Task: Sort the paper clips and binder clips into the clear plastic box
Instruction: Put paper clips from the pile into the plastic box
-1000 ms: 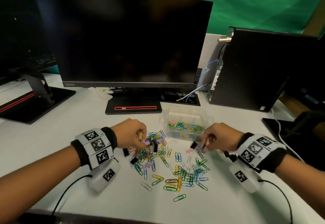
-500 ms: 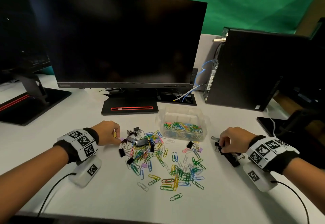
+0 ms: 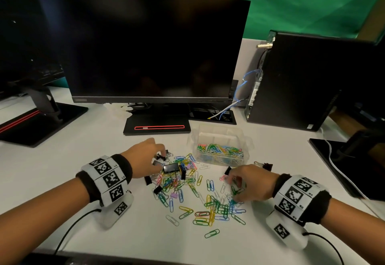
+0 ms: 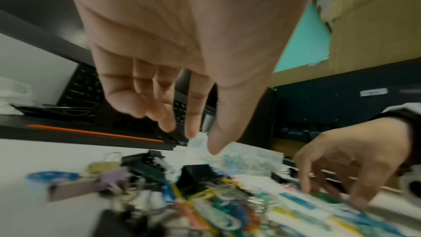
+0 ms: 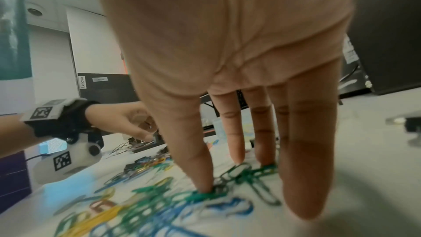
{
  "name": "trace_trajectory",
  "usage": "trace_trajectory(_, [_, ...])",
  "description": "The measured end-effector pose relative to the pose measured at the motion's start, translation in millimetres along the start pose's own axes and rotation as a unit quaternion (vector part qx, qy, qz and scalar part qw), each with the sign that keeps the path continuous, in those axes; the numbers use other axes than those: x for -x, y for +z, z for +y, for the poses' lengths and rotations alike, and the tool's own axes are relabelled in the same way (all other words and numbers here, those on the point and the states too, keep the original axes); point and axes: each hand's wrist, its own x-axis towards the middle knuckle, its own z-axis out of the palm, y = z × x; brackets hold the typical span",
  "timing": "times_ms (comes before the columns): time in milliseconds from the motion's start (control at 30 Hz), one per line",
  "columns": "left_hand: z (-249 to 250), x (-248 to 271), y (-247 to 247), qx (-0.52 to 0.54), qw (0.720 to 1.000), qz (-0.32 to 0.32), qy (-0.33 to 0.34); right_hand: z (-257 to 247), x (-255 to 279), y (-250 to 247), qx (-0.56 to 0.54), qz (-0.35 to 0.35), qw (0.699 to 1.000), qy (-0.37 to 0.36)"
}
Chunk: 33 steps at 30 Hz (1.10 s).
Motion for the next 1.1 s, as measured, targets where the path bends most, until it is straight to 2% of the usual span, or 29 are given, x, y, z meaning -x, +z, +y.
trace_trajectory(133, [23.0, 12.6, 4.8, 0.057, 0.991, -0.057, 0.106, -9.8, -5.7, 13.0, -0.026, 0.017, 0.999, -0.04])
trace_trajectory(233, [32.2, 17.6, 15.9, 0.051, 0.985, -0.093, 0.135, -18.7, -9.3, 16.4, -0.029, 0.009, 0.996, -0.079])
trace_trajectory(433, [35.1, 17.8, 31.0, 0.016, 0.986, -0.104, 0.132, -31.7, -23.4, 9.5, -0.007, 0.047, 0.994, -0.099])
trace_trajectory(767, [36.1, 19.3, 25.9, 0.019, 0.989, -0.092, 0.118, -49.9, -42.7, 15.9, 0.049, 0.013, 0.989, -0.141])
trace_trajectory(967, [29.0, 15.6, 20.9, -0.01, 0.993, -0.069, 0.093, -48.8, -33.9, 19.6, 0.017, 0.003, 0.981, -0.195])
trace_trajectory(1100, [24.6, 10.7, 21.8, -0.025, 0.994, -0.069, 0.079, -49.7, -26.9, 16.2, 0.004, 0.003, 0.978, -0.207])
